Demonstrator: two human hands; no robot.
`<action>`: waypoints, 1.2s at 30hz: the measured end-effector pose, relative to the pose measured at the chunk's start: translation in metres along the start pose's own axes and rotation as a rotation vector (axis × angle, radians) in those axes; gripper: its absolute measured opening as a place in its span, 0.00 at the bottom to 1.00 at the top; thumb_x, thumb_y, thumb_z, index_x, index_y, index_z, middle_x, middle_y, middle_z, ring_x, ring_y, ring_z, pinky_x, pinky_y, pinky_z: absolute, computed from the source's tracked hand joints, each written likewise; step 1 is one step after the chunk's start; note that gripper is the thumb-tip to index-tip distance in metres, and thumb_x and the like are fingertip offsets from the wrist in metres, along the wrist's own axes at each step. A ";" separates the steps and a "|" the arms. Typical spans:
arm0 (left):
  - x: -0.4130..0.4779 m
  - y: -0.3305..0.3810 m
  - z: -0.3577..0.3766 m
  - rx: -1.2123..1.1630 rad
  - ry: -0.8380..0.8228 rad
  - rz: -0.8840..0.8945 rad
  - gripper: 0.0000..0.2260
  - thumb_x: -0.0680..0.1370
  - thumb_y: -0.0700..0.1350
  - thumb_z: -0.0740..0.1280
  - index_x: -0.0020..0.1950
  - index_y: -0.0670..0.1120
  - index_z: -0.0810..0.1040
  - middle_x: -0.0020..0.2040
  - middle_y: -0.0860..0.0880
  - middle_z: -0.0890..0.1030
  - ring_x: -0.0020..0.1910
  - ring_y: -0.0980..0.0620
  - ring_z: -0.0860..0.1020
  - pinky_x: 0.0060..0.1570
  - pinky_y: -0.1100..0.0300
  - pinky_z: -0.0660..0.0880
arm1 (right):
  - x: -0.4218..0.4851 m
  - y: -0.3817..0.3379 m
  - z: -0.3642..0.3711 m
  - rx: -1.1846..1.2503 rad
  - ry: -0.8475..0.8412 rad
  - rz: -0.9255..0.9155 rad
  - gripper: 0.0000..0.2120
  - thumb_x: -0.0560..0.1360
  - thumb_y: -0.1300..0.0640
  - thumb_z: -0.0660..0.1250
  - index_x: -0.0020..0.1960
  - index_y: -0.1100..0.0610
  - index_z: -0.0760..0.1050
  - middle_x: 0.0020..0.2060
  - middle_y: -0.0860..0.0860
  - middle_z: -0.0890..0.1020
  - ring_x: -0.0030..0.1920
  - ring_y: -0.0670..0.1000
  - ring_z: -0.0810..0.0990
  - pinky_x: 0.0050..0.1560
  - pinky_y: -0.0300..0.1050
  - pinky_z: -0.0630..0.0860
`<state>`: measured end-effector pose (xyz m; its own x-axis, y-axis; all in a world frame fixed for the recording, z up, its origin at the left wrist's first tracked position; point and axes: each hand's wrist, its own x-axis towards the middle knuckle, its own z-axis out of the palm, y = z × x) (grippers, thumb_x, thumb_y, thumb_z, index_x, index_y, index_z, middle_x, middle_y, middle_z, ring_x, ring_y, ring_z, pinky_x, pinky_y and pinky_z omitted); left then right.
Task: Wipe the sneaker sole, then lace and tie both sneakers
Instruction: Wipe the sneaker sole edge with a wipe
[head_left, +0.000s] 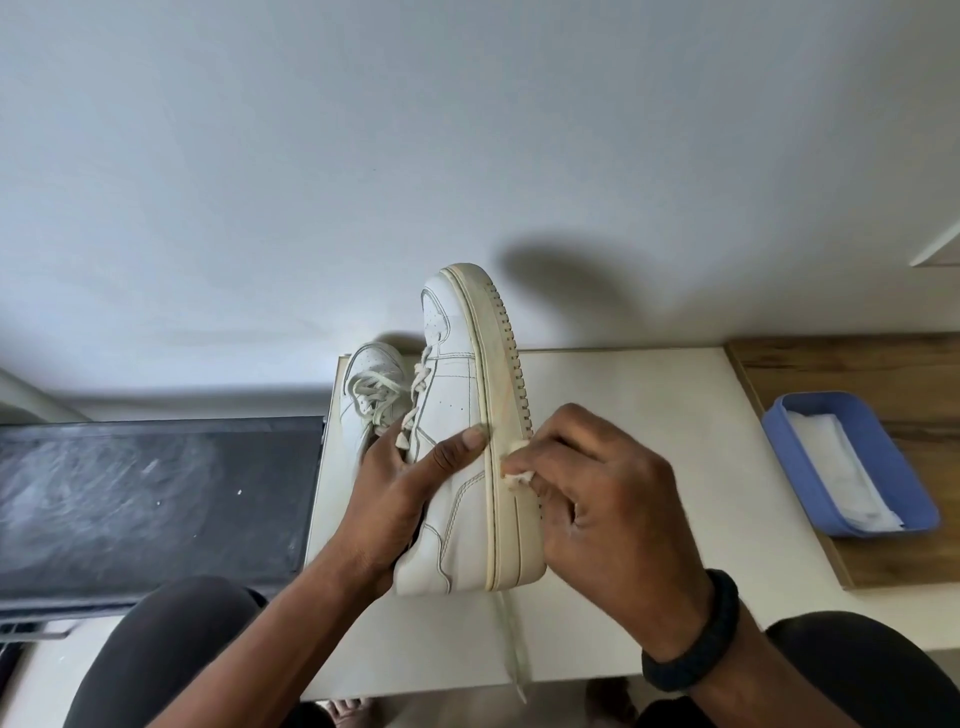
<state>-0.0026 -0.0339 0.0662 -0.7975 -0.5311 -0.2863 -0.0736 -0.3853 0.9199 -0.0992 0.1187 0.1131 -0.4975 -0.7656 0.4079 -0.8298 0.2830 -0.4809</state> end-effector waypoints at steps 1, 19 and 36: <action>0.000 0.000 -0.001 0.000 0.001 -0.003 0.18 0.78 0.41 0.72 0.67 0.41 0.79 0.60 0.39 0.85 0.59 0.37 0.84 0.61 0.37 0.80 | -0.002 -0.005 0.001 0.008 -0.034 -0.036 0.09 0.71 0.67 0.69 0.46 0.56 0.84 0.42 0.49 0.79 0.42 0.51 0.80 0.42 0.46 0.81; 0.001 -0.003 0.000 0.058 -0.027 0.024 0.21 0.74 0.44 0.75 0.67 0.45 0.79 0.60 0.43 0.86 0.60 0.42 0.84 0.62 0.40 0.79 | 0.004 0.011 0.002 -0.024 0.067 0.016 0.10 0.71 0.69 0.70 0.45 0.56 0.84 0.40 0.49 0.79 0.40 0.51 0.80 0.39 0.46 0.80; -0.002 -0.007 0.000 -0.004 -0.076 -0.025 0.21 0.76 0.38 0.75 0.68 0.43 0.77 0.62 0.42 0.85 0.62 0.41 0.83 0.66 0.41 0.77 | 0.001 0.004 0.003 -0.054 0.024 -0.030 0.08 0.72 0.67 0.72 0.48 0.57 0.84 0.41 0.49 0.78 0.42 0.50 0.80 0.41 0.45 0.81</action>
<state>-0.0008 -0.0302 0.0602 -0.8385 -0.4626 -0.2878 -0.0920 -0.4004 0.9117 -0.1024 0.1172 0.1090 -0.4779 -0.7602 0.4400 -0.8563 0.2917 -0.4261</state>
